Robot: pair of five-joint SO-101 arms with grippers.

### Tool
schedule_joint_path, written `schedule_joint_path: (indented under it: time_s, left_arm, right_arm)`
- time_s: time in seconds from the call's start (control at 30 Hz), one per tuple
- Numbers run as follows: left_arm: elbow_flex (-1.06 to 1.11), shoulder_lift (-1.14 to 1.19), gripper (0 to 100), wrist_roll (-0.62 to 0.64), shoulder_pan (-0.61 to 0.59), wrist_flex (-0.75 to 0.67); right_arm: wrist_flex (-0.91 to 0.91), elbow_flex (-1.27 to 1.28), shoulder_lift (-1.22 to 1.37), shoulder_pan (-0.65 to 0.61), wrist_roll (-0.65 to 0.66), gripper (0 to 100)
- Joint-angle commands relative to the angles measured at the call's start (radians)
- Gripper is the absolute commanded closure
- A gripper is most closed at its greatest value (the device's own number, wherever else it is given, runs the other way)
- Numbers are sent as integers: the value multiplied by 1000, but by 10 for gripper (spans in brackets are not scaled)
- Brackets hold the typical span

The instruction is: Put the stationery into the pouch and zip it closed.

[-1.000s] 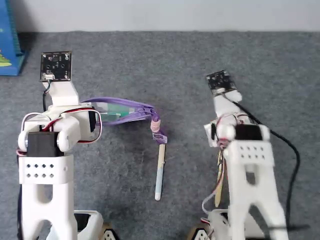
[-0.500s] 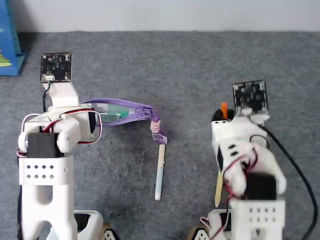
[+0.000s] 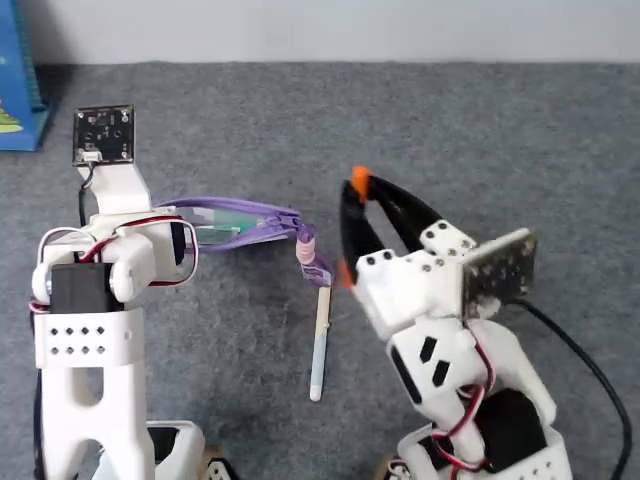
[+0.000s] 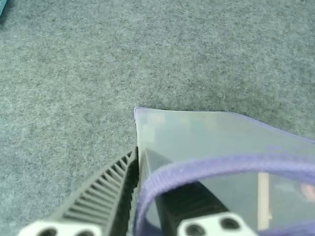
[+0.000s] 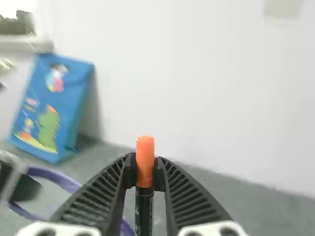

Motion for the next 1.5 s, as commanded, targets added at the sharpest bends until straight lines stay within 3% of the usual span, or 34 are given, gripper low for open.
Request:
schedule_joint_path:
  time_s: [0.0, 0.23, 0.43, 0.87, 1.33, 1.47]
  left_arm:
    - [-2, 2, 989, 9, -2, 3]
    - [-2, 2, 989, 9, 0, 3]
    - [-2, 2, 989, 9, 0, 3]
    - [-1, 2, 989, 9, 0, 3]
    - [-1, 2, 989, 9, -3, 3]
    - [-1, 2, 989, 9, -5, 5]
  right_arm:
    - [-122, -11, -8, -82, -18, 991]
    - [-328, -11, 12, -242, -18, 991]
    - [-493, -11, 177, -269, -38, 991]
    - [-753, -11, 363, -265, -77, 991]
    - [-811, -6, 481, -185, -86, 991]
    - [-943, -5, 555, -163, -80, 991]
